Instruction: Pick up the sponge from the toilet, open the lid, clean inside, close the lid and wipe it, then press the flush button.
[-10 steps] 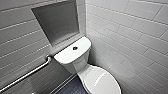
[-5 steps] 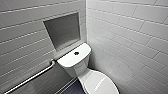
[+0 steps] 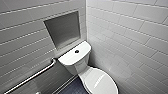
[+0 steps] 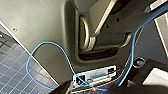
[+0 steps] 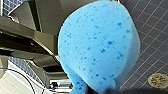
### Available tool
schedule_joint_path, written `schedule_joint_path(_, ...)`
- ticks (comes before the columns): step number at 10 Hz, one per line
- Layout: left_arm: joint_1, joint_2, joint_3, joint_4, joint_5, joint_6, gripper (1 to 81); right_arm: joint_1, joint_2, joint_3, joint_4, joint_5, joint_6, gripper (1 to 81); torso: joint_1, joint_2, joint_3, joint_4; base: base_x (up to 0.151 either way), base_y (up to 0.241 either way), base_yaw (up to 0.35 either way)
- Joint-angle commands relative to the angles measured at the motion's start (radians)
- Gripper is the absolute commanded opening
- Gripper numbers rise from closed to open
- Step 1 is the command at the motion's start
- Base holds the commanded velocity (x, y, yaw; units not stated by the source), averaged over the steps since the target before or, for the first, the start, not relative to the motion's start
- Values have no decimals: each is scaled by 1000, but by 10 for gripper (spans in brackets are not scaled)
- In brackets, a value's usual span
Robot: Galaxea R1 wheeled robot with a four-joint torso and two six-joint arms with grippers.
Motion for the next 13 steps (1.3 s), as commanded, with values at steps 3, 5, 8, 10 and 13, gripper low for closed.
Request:
schedule_joint_path(3, 14, 73, -131, -4, 77, 0, 811, -29, 96, -133, -33, -78, 2, 10, -102, 158, 155, 0, 0, 0, 0)
schedule_joint_path(5, 14, 94, -172, -4, 77, 0, 811, -30, 122, -163, -33, -78, 0, 10, -148, 228, 227, 0, 0, 0, 0)
schedule_joint_path(8, 14, 94, -173, -2, 77, 0, 811, -27, 165, -234, -33, -100, 0, 10, -219, 336, 339, 0, 0, 0, 0)
schedule_joint_path(10, 14, 94, -173, -3, 77, -2, 811, -23, 199, -278, -33, -101, 0, 10, -267, 406, 310, 0, 0, 0, 0)
schedule_joint_path(13, 11, 97, -182, -4, 72, -3, 811, -21, 235, -334, -46, -113, -1, 10, -322, 490, 340, 0, 0, 0, 0)
